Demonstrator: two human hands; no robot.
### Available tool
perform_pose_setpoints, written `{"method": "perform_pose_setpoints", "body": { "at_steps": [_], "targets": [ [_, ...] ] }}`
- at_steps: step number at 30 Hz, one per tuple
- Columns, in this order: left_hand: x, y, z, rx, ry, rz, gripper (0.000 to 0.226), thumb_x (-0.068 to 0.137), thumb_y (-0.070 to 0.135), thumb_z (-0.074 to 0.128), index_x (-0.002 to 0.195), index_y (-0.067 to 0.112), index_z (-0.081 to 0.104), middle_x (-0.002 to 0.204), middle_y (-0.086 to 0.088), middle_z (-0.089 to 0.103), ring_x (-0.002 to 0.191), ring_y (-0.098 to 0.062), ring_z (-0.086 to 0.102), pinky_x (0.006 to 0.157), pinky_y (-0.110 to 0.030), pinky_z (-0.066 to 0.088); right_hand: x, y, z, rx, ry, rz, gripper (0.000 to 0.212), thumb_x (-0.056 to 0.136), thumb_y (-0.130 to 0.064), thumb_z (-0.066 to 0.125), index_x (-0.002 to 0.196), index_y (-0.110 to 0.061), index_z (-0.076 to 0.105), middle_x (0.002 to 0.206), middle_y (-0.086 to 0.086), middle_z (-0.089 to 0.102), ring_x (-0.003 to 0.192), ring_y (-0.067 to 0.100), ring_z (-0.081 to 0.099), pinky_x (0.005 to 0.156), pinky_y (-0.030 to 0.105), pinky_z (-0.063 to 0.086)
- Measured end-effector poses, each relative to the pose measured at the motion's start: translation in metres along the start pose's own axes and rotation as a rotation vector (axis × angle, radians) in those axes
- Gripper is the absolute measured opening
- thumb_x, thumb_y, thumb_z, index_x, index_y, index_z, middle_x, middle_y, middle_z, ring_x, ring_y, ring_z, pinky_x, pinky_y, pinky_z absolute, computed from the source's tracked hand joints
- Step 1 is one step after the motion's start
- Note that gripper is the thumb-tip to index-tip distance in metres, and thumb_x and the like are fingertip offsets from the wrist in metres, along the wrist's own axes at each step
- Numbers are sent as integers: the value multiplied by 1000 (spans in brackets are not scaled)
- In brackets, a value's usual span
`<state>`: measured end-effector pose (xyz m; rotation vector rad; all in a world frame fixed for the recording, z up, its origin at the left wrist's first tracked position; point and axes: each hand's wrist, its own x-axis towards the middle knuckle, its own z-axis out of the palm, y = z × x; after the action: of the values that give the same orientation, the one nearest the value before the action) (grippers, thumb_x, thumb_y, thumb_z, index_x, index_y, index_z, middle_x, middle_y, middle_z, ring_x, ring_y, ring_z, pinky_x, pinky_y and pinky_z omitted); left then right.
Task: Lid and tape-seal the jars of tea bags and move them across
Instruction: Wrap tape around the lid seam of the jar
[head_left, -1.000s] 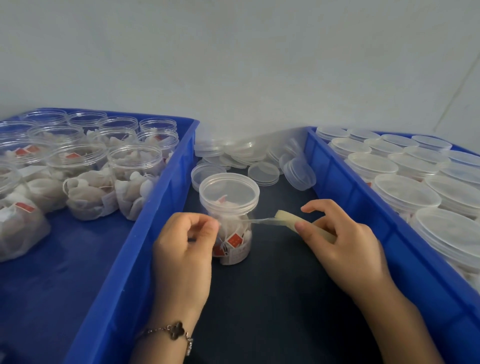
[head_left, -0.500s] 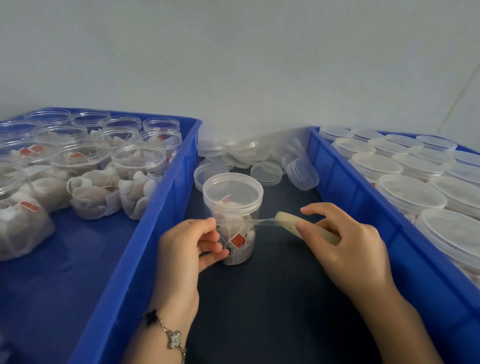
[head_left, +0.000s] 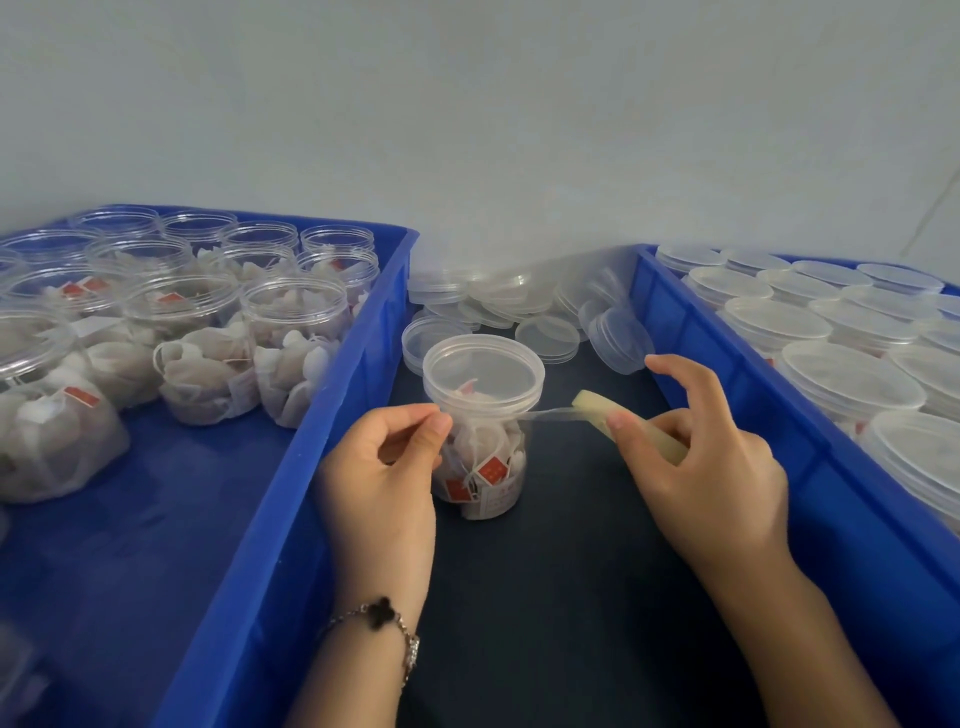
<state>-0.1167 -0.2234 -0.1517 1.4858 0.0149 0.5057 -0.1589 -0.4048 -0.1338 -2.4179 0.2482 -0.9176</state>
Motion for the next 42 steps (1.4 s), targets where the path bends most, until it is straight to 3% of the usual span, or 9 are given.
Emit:
{"method": "perform_pose_setpoints", "body": {
  "at_steps": [7, 12, 16, 21, 26, 30, 32, 34, 42],
  "targets": [
    [-1, 2, 2, 17, -22, 45, 20, 83, 13, 69, 76, 31, 64, 72, 21, 67, 66, 2, 62, 58, -11, 48, -1, 0, 0, 4, -17, 30, 53, 78, -57, 46, 125, -33, 47, 66, -24, 55, 59, -5, 48, 54, 17, 31],
    [-6, 15, -3, -350, -174, -163, 33, 80, -6, 58, 65, 20, 71, 53, 6, 54, 50, -4, 53, 56, -20, 54, -5, 1, -4, 49, -9, 50, 51, 78, -55, 48, 124, -34, 50, 65, -24, 57, 62, -4, 51, 56, 18, 34],
    [-4, 23, -7, -545, -269, -280, 11, 62, 14, 66, 65, 16, 76, 53, 2, 57, 53, -6, 57, 59, -22, 55, -6, 0, -6, 88, -4, 57, 50, 77, -54, 50, 123, -33, 52, 66, -21, 59, 65, -2, 54, 58, 24, 38],
    [-6, 24, -7, -495, -312, -265, 21, 52, 24, 73, 71, 18, 79, 60, 1, 66, 57, -8, 64, 62, -23, 57, -5, 3, -13, 115, 37, 88, 44, 81, -47, 57, 122, -31, 54, 65, -19, 58, 65, 2, 56, 61, 29, 43],
    [-5, 27, -10, -569, -285, -284, 16, 65, 21, 64, 72, 20, 77, 61, 2, 65, 52, -6, 59, 58, -23, 56, -6, -1, -22, 160, 54, 90, 43, 77, -46, 56, 119, -34, 55, 65, -14, 62, 68, 9, 60, 70, 41, 52],
    [-15, 31, -6, -197, -123, 102, 14, 68, 37, 66, 81, 33, 70, 76, 10, 66, 69, -4, 61, 66, -25, 48, -8, -8, -35, 131, 0, -34, 36, 79, -57, 55, 114, -48, 49, 78, -26, 63, 74, 0, 59, 61, 29, 48],
    [-24, 36, 1, 126, -290, 464, 27, 73, 48, 63, 98, 37, 64, 97, 17, 64, 95, -5, 60, 80, -20, 46, -10, -13, -42, 104, -29, -108, 42, 75, -63, 50, 115, -52, 44, 81, -30, 62, 69, -1, 60, 56, 29, 48],
    [-30, 36, 9, 302, -418, 630, 37, 77, 53, 61, 108, 34, 63, 107, 21, 63, 107, -2, 56, 89, -23, 45, -11, -17, -47, 95, -43, -152, 47, 73, -64, 47, 117, -50, 44, 81, -28, 63, 64, 1, 61, 52, 31, 50],
    [-28, 42, 5, -44, -465, 239, 16, 70, 41, 76, 84, 33, 76, 82, 14, 73, 78, -2, 68, 66, -8, 49, -11, -17, -51, 122, -84, -109, 48, 68, -68, 44, 112, -50, 50, 79, -29, 63, 72, 0, 61, 58, 32, 53]
  ]
}}
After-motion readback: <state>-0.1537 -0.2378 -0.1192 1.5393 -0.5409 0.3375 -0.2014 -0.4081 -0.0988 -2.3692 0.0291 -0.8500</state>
